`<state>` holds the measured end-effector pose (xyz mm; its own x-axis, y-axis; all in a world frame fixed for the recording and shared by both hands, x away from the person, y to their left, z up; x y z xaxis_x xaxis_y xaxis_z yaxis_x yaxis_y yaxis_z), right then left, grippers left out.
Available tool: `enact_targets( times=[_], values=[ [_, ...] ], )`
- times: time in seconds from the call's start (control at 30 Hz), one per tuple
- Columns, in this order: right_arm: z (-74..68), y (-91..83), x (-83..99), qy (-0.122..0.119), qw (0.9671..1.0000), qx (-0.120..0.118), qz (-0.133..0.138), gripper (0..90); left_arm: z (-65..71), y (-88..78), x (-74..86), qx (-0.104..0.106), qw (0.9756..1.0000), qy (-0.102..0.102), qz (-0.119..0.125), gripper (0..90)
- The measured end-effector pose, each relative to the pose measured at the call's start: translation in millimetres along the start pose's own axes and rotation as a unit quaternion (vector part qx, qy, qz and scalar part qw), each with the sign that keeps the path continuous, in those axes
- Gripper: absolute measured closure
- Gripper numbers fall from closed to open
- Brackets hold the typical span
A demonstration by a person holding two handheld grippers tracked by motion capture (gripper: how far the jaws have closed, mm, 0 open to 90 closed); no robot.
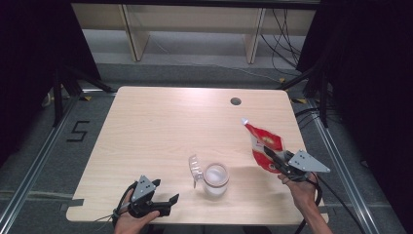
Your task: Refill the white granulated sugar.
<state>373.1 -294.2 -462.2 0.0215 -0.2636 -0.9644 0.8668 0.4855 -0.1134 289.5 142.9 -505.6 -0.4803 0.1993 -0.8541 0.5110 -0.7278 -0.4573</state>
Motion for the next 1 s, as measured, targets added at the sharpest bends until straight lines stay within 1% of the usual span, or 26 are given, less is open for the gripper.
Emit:
enact_targets(
  times=[0.07,0.1,0.13,0.17,0.2,0.23,0.3,0.33,0.37,0.4,0.43,0.47,0.5,0.53,0.57,0.6,0.63,0.67,0.73,0.77,0.87,0.9,0.93,0.97,1.0],
  values=[
    [0.9,1.9,1.0,0.003,1.0000,0.002,-0.002,88.1,0.1,-0.6,-0.2,-0.002,1.0000,0.001,-0.001,15.5],
    [3.1,6.0,3.3,0.000,1.0000,0.001,-0.006,88.1,-0.1,0.5,-0.6,0.000,1.0000,-0.002,0.003,15.5],
    [3.1,6.0,3.3,0.000,1.0000,0.001,-0.006,88.1,-0.1,0.5,-0.6,0.000,1.0000,-0.002,0.003,15.5],
    [4.2,9.7,5.7,0.005,0.9999,0.004,-0.011,88.1,-0.3,0.2,0.0,-0.001,1.0000,0.001,-0.003,15.5],
    [4.2,9.7,5.7,0.005,0.9999,0.004,-0.011,88.1,-0.3,0.2,0.0,-0.001,1.0000,0.001,-0.003,15.5],
    [4.8,13.1,7.8,0.010,0.9998,0.002,-0.016,88.1,-0.1,0.1,-0.1,-0.002,1.0000,0.001,-0.001,15.5],
    [4.5,14.5,8.9,0.012,0.9998,0.006,-0.016,88.1,0.3,0.5,-0.6,-0.001,1.0000,-0.002,0.004,15.5],
    [7.5,17.0,9.9,-0.005,0.9999,0.006,-0.008,88.1,-0.6,-0.3,-0.6,-0.001,1.0000,0.003,-0.004,15.5],
    [6.0,17.9,11.2,0.012,0.9998,0.002,-0.017,88.1,-0.7,-0.1,-0.3,-0.002,1.0000,0.004,-0.004,15.5],
    [5.9,18.8,11.9,0.017,0.9997,0.001,-0.020,88.0,-0.8,-0.4,-0.1,-0.002,1.0000,0.007,-0.005,15.5],
    [5.4,20.6,13.8,0.028,0.9993,0.004,-0.025,88.1,0.0,-0.1,-0.3,-0.002,1.0000,0.000,-0.001,15.5],
    [6.6,23.6,14.3,0.024,0.9996,-0.003,-0.014,88.1,-0.1,0.3,-0.6,-0.001,1.0000,0.001,0.002,15.5],
    [5.9,23.7,14.9,0.027,0.9994,0.004,-0.022,88.0,-0.1,0.3,-0.6,-0.001,1.0000,0.001,0.002,15.5],
    [5.9,23.7,14.9,0.027,0.9994,0.004,-0.022,88.0,-0.4,0.0,-0.4,-0.002,1.0000,0.002,-0.004,15.5],
    [6.4,25.9,16.2,0.029,0.9994,-0.004,-0.020,88.0,-0.1,0.3,0.1,-0.002,1.0000,0.002,-0.003,15.5],
    [4.0,24.7,17.1,0.041,0.9985,0.000,-0.035,88.0,0.1,-0.3,0.3,-0.002,1.0000,0.002,-0.004,15.5],
    [7.0,27.1,19.3,0.021,0.9993,-0.005,-0.029,88.0,-0.1,-0.5,-0.2,-0.001,1.0000,0.003,-0.003,15.5],
    [7.0,27.1,19.3,0.021,0.9993,-0.005,-0.029,88.0,0.1,-0.3,-0.7,-0.004,1.0000,0.001,0.000,15.5],
    [3.6,26.5,23.0,0.049,0.9979,0.001,-0.042,88.0,-0.2,0.1,-0.3,-0.002,1.0000,0.002,-0.003,15.5],
    [5.7,29.0,23.9,0.036,0.9988,-0.001,-0.032,87.9,0.1,0.2,0.0,0.000,1.0000,0.004,-0.003,15.5],
    [5.9,28.7,25.7,0.034,0.9989,-0.004,-0.033,87.9,0.2,0.4,-0.6,0.001,1.0000,0.003,0.000,15.5],
    [5.6,27.7,25.0,0.040,0.9985,0.002,-0.038,87.8,0.0,-0.3,0.0,0.000,1.0000,0.004,-0.002,15.5],
    [5.6,27.7,25.0,0.040,0.9985,0.002,-0.038,87.8,0.0,-0.3,0.0,0.000,1.0000,0.004,-0.002,15.5],
    [5.8,26.8,25.8,0.035,0.9984,0.000,-0.044,87.5,-0.3,-1.2,-0.9,-0.002,0.9999,0.010,-0.003,15.5],
    [5.8,26.8,25.8,0.035,0.9984,0.000,-0.044,87.5,-0.3,-1.2,-0.9,-0.002,0.9999,0.010,-0.003,15.5]
  ],
)
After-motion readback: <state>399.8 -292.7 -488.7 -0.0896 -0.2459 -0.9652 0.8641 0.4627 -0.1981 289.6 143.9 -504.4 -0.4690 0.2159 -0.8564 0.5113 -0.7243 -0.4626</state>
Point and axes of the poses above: each handheld gripper's, and its own axes: y roughly forward along the jaws, x roughly out of its underside, z roughly to its right, the point moved 1 cm from there along y, roughly forward along the jaws, and after that the axes turned 11 degrees about x, right-handed, at the moved point
